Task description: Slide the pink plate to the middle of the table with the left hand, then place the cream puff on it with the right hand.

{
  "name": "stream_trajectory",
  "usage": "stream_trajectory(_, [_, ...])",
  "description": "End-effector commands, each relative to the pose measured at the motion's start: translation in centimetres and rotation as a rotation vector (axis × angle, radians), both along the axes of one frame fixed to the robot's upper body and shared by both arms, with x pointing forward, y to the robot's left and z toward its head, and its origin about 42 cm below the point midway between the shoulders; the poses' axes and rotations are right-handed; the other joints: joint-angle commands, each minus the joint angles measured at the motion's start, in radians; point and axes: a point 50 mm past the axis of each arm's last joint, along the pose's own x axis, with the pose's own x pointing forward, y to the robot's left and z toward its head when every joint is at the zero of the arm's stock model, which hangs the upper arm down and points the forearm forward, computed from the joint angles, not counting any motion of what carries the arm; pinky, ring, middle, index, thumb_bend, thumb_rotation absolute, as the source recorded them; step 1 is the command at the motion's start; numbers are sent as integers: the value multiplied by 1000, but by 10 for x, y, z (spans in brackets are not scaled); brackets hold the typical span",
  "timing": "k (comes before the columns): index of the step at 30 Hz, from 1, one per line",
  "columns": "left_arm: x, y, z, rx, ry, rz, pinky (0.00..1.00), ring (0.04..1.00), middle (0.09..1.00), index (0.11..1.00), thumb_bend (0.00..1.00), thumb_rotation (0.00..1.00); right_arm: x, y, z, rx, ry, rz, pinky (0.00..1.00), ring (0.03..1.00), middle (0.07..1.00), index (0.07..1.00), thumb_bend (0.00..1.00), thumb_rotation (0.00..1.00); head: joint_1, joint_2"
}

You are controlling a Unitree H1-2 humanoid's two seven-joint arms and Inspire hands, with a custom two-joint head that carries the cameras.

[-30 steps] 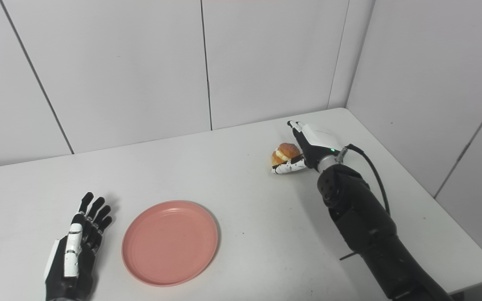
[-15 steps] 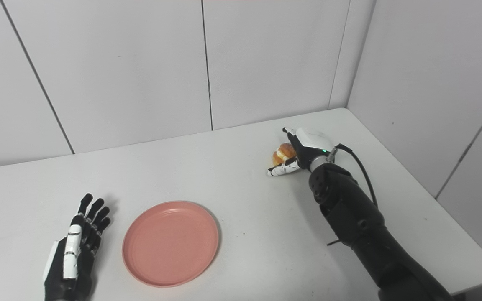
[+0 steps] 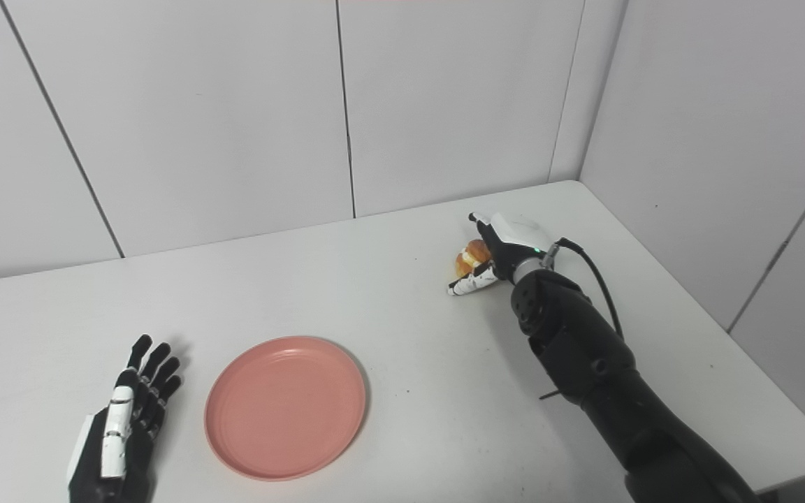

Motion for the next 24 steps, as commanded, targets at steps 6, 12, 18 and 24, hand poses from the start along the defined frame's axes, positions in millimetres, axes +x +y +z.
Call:
stream_trajectory(6, [-26, 11, -38, 22, 125, 17, 961, 954, 969, 972, 385, 1000, 11, 0, 24, -9, -98, -45, 501, 612, 689, 745, 700, 135, 2, 8])
stream_trajectory(12, [-26, 10, -36, 21, 124, 21, 955, 948, 962, 964, 391, 1000, 12, -2, 22, -45, -96, -99, 352, 440, 488, 531, 531, 48, 3, 10])
stream_trajectory(18, [-25, 11, -37, 21, 119, 18, 957, 950, 964, 968, 404, 1000, 11, -2, 23, -48, -80, -132, 335, 418, 449, 539, 511, 0, 4, 16])
stream_trajectory(24, [-24, 10, -38, 17, 124, 16, 964, 953, 968, 970, 413, 1000, 11, -3, 26, -48, -75, -148, 357, 452, 455, 549, 505, 4, 8, 19])
